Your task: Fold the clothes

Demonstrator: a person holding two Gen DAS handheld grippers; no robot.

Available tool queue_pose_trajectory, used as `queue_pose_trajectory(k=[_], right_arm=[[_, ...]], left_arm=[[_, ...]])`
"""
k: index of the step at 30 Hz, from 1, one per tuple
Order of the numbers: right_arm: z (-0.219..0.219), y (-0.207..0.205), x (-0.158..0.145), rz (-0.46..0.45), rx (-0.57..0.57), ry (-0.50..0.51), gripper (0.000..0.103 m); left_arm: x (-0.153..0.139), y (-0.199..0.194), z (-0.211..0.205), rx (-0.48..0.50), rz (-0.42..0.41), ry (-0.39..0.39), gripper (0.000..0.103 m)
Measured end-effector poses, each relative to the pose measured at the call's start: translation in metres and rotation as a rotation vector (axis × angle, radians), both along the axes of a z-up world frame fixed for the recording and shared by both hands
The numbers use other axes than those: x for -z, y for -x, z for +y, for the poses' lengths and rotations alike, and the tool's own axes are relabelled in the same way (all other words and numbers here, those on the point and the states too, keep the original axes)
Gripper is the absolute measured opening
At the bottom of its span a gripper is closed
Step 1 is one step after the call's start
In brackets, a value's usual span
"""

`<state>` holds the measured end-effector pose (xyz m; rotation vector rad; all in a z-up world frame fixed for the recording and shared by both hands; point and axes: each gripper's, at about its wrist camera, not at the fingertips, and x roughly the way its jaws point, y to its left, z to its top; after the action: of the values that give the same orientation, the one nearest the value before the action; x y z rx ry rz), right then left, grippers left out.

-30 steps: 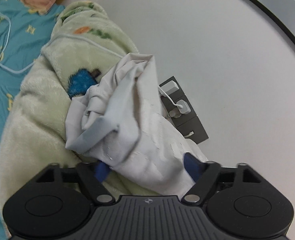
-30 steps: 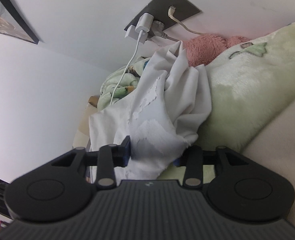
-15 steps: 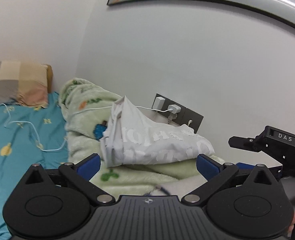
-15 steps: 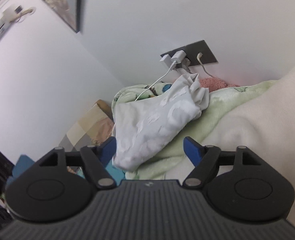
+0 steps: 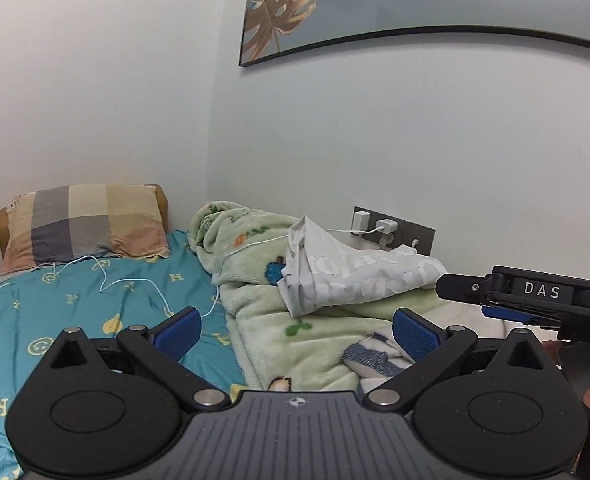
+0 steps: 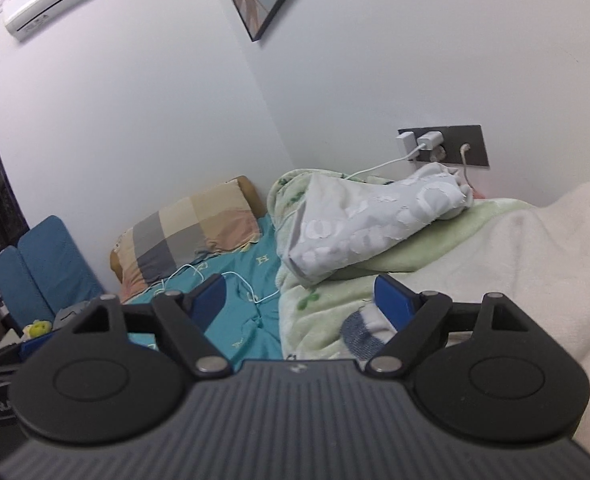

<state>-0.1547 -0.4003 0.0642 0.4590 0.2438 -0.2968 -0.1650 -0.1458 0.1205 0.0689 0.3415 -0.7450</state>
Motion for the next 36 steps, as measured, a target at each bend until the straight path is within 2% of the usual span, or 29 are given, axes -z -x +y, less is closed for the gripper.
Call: queue_pose_trajectory(k=[8,18,22,26,28,33,36], right_arm=[[0.022,-0.018,0.002,0.032,-0.026,0.045,0.084],[0.051,-0.063,0.018,0.080,-0.081,0.062,0.084],[0.066,-0.114,0.040,0.140,-0.106,0.065,0.084],[0.095,-0.177,0.073,0.218,-0.135,0.126,0.083],[0.116,-0.208,0.089,0.263,-0.179,0.131,0.083],[0.183,-0.272,0.129,0.332,-0.269,0.190,0.082],[0.223,-0.301,0.158,0.365,-0.332,0.157,0.082]], left_arm=[[-0.001,-0.008,0.022,-0.054,0.006,0.008,0.103],[0.029,-0.046,0.054,-0.172,0.067,-0.045,0.103],[0.024,-0.054,0.075,-0.255,0.065,-0.098,0.103],[0.006,-0.042,0.109,-0.351,-0.009,-0.116,0.103],[0.001,-0.041,0.124,-0.383,-0.004,-0.114,0.103],[0.009,-0.059,0.153,-0.429,0.075,-0.043,0.103],[0.030,-0.074,0.160,-0.471,0.093,-0.078,0.103]])
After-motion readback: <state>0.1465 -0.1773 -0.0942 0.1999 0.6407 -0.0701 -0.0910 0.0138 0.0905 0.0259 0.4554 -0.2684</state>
